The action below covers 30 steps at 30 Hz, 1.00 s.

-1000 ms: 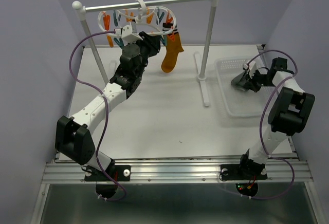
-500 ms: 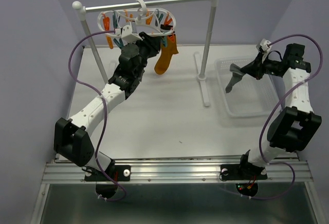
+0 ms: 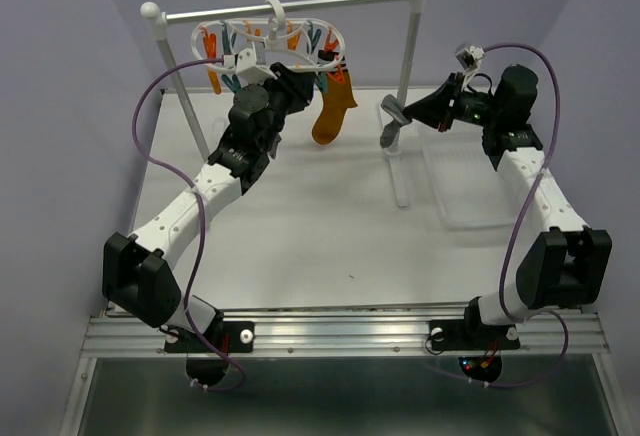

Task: Clip the socks to the hanger
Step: Clamp the sock onto the hanger.

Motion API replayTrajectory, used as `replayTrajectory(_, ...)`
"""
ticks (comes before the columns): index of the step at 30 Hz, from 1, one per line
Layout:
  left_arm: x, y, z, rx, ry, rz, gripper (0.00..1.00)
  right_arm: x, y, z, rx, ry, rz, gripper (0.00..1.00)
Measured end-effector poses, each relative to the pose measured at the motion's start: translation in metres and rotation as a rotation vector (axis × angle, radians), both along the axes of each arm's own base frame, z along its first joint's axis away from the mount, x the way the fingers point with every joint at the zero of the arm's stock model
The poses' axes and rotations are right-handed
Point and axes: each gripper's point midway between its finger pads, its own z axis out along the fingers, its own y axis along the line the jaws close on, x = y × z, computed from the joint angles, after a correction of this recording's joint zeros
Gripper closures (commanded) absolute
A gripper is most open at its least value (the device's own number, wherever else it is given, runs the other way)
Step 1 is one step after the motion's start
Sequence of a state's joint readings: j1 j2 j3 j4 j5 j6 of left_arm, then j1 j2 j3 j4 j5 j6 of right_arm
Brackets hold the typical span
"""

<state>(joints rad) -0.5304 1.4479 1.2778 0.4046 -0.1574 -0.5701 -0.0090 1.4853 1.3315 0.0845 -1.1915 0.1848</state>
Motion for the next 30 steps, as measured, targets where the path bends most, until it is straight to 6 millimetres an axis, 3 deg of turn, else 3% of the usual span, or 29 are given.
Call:
replayTrajectory(8,-0.006,-0.002,0.004,-0.005,0.0,-0.023,1.0,-0.004,0.035,0.03,0.248,0.118,-0.09,0.99)
replayTrajectory(13,-0.008,-0.001,0.004,-0.004,0.001,-0.027,1.0,-0.011,0.068,0.045,0.379,0.228,-0.073,0.99)
replayTrajectory(21,-0.008,-0.001,0.004,-0.005,0.002,-0.028,1.0,-0.008,0.122,0.014,0.421,0.447,-0.049,0.99)
replayTrajectory(25,-0.008,-0.001,0.004,-0.005,0.001,-0.028,1.0,0.001,0.129,-0.001,0.444,0.543,-0.069,0.99)
replayTrajectory(30,-0.008,-0.001,0.005,-0.008,-0.006,-0.027,1.0,0.013,0.14,-0.005,0.482,0.616,-0.079,0.99)
